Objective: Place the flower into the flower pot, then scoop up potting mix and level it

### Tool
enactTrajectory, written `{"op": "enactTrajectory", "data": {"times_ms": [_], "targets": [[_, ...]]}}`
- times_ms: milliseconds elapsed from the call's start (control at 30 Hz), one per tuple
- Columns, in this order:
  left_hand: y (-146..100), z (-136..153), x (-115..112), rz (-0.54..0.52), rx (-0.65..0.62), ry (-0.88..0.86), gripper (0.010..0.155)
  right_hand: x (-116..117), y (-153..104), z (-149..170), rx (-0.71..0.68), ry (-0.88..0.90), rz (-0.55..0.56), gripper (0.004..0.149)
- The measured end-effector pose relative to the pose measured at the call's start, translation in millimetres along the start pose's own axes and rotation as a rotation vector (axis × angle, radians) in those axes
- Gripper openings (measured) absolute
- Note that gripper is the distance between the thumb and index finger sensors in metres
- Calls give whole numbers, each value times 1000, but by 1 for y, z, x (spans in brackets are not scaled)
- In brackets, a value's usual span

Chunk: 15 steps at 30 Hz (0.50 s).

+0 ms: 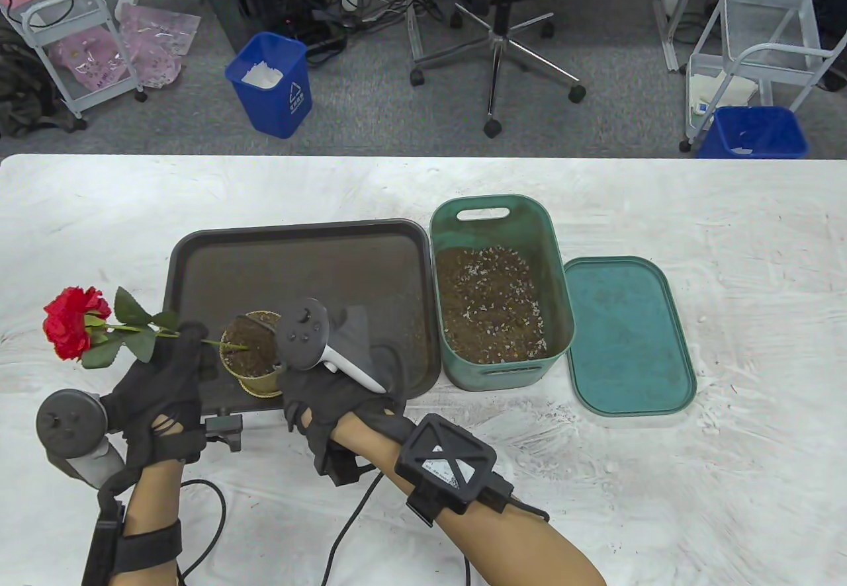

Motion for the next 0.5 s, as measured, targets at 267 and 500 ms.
{"op": "enactTrajectory", "data": {"times_ms": [267, 500], "targets": [[0, 0, 0, 2, 0, -2, 46, -3, -5, -4, -13, -97, 88, 54], [0, 0, 0, 1, 1, -3, 46, -1, -10, -11, -34, -201, 183, 54]]}}
Point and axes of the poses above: the tracker on the back of each hand, its own z axis roughly to the little-finger side, its own y axis roughly from the wrist to the fingertips, x = y × z, the point moved 2 cm from there along y, roughly from the wrist to the fingertips, and after that the axes turned 3 degrees about -z, right-handed, at the moved point
